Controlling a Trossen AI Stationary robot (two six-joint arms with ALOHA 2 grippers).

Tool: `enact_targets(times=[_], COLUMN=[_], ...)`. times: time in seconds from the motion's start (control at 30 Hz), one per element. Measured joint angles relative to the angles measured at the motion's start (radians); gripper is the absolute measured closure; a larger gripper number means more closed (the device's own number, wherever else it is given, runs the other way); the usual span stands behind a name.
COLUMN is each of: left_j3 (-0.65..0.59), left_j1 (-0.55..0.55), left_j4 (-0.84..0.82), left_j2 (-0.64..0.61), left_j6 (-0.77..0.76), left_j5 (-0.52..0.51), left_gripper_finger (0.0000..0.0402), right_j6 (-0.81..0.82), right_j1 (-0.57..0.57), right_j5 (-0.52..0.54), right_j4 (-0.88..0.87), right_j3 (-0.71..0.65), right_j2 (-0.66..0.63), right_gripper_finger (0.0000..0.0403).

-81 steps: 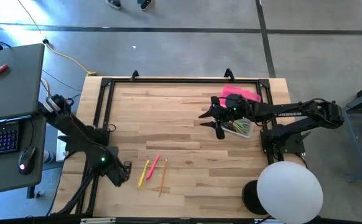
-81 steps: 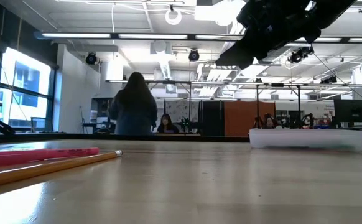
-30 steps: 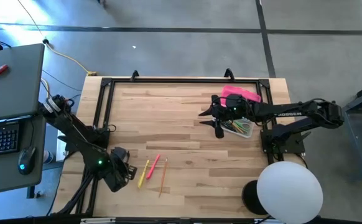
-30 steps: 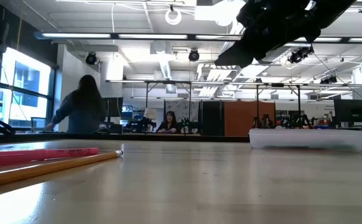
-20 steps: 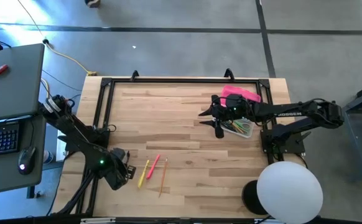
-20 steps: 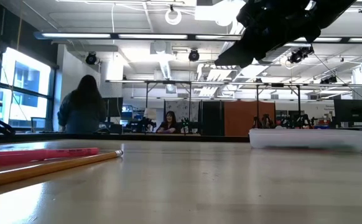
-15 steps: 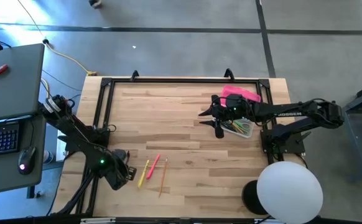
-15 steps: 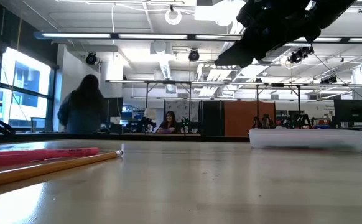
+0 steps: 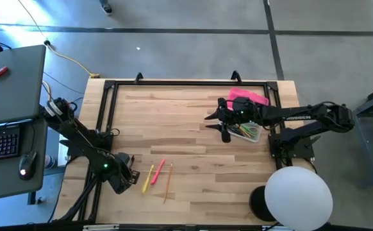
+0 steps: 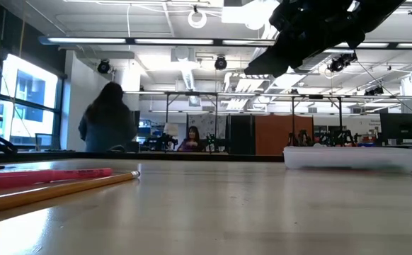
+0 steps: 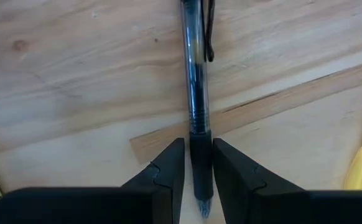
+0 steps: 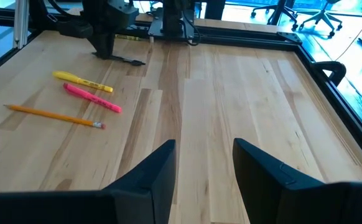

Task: Pick & place school supplies into a supply box
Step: Put the black pen into the pink supply box

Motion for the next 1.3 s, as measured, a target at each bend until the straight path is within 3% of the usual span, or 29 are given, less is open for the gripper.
enact_targets(times=[0.37, 0.6, 0.73, 0.87, 1.03, 1.17, 1.3], left_j3=[0.001, 0.003, 0.021, 0.070, 0.131, 0.155, 0.182], left_j1=[-0.001, -0.001, -0.003, 0.036, 0.136, 0.268, 0.420], left_j4=[-0.007, 0.006, 0.009, -0.001, 0.092, 0.184, 0.363], left_j2=[0.015, 0.063, 0.061, 0.058, 0.058, 0.059, 0.059], left_j6=[-0.001, 0.021, 0.032, 0.055, 0.374, 0.683, 1.066], left_j5=[-0.008, -0.034, -0.129, -0.309, -0.389, -0.387, -0.375], left_gripper_finger=[0.0291, 0.0362, 0.0374, 0.0374, 0.0363, 0.0369, 0.0365], right_j6=[-0.004, -0.004, -0.004, 0.015, 0.002, -0.045, -0.033], right_j1=[0.000, 0.000, 0.000, 0.000, 0.008, 0.047, 0.098], right_j5=[0.000, 0.000, -0.001, -0.005, -0.098, -0.211, -0.188], right_j4=[0.000, 0.000, 0.001, 0.000, -0.009, -0.009, 0.101], right_j3=[0.000, 0.000, 0.000, -0.001, -0.002, -0.002, -0.002], right_j2=[0.000, 0.000, 0.000, 0.000, 0.004, 0.024, 0.075], right_gripper_finger=[0.0265, 0.0265, 0.0265, 0.0265, 0.0265, 0.0265, 0.0265])
